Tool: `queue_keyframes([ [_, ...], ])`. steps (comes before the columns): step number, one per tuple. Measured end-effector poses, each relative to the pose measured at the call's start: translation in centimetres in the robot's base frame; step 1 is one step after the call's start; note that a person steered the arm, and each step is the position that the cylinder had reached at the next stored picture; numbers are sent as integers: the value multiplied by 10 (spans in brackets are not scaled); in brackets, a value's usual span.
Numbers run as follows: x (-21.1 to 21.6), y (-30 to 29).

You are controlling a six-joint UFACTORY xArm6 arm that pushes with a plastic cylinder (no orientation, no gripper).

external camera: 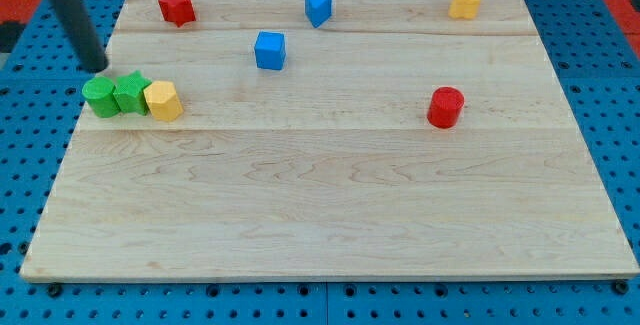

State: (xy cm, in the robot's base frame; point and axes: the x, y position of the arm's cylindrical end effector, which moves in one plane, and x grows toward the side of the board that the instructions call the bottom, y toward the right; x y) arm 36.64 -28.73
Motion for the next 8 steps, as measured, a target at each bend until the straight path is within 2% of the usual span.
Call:
queue_keyframes([
  [1,73,92],
  [2,70,112],
  [3,61,33],
  [4,23,10],
  [5,44,138],
  [6,58,208],
  [7,113,202],
  [8,125,120],
])
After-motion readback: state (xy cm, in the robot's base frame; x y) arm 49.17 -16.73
